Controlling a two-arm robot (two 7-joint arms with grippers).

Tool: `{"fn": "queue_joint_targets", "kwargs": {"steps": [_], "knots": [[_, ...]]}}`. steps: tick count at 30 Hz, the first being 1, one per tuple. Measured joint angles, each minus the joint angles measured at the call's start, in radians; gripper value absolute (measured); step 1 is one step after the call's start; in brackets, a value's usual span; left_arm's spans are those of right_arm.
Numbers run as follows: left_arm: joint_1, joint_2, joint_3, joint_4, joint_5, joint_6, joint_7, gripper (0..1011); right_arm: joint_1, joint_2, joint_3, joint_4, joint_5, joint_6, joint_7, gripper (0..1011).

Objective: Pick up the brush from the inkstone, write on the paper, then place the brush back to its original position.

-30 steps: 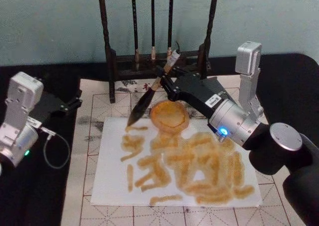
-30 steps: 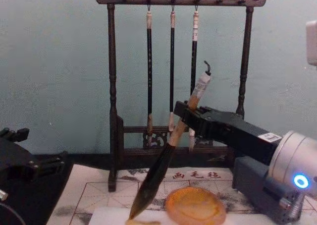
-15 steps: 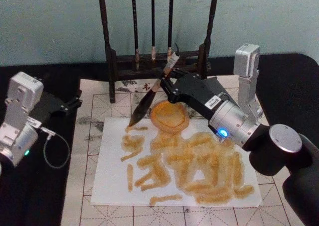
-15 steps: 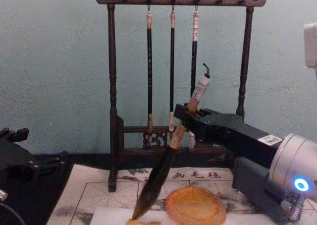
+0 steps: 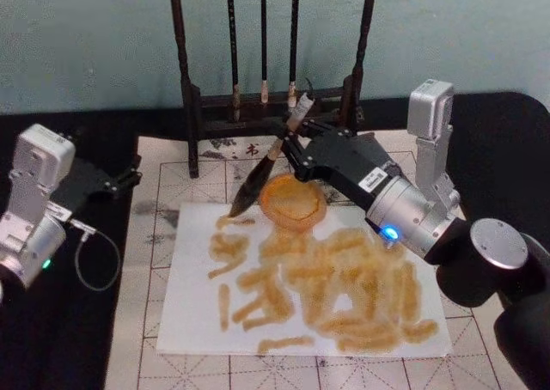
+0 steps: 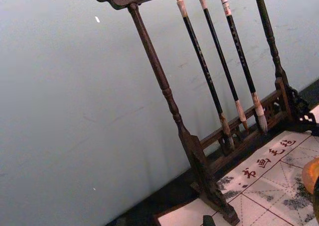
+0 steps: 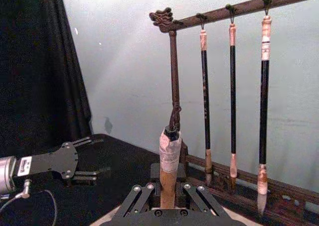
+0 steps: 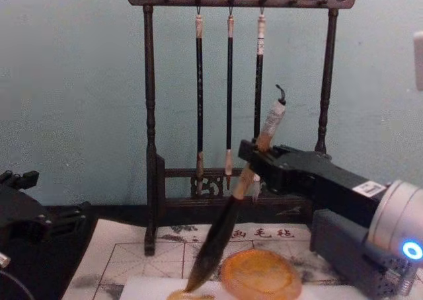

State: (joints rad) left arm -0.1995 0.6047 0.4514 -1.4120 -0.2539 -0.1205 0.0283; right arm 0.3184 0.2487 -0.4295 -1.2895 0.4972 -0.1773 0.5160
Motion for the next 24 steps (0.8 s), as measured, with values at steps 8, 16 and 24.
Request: {"fn": "queue_joint_targets", "kwargs": {"steps": [8, 16, 24], "knots": [[0.0, 0.0, 0.0, 0.0, 0.0, 0.0, 0.0, 1001, -0.018, 0.012, 0.007, -0.024, -0.019, -0.008, -0.009, 185], [0.0, 0.0, 0.0, 0.0, 0.0, 0.0, 0.0, 1001, -0.032, 0.021, 0.012, -0.046, -0.044, -0.021, -0.016, 185], [0.0, 0.0, 0.0, 0.0, 0.0, 0.0, 0.0, 1001, -0.043, 0.026, 0.015, -0.066, -0.066, -0.027, -0.018, 185]]}}
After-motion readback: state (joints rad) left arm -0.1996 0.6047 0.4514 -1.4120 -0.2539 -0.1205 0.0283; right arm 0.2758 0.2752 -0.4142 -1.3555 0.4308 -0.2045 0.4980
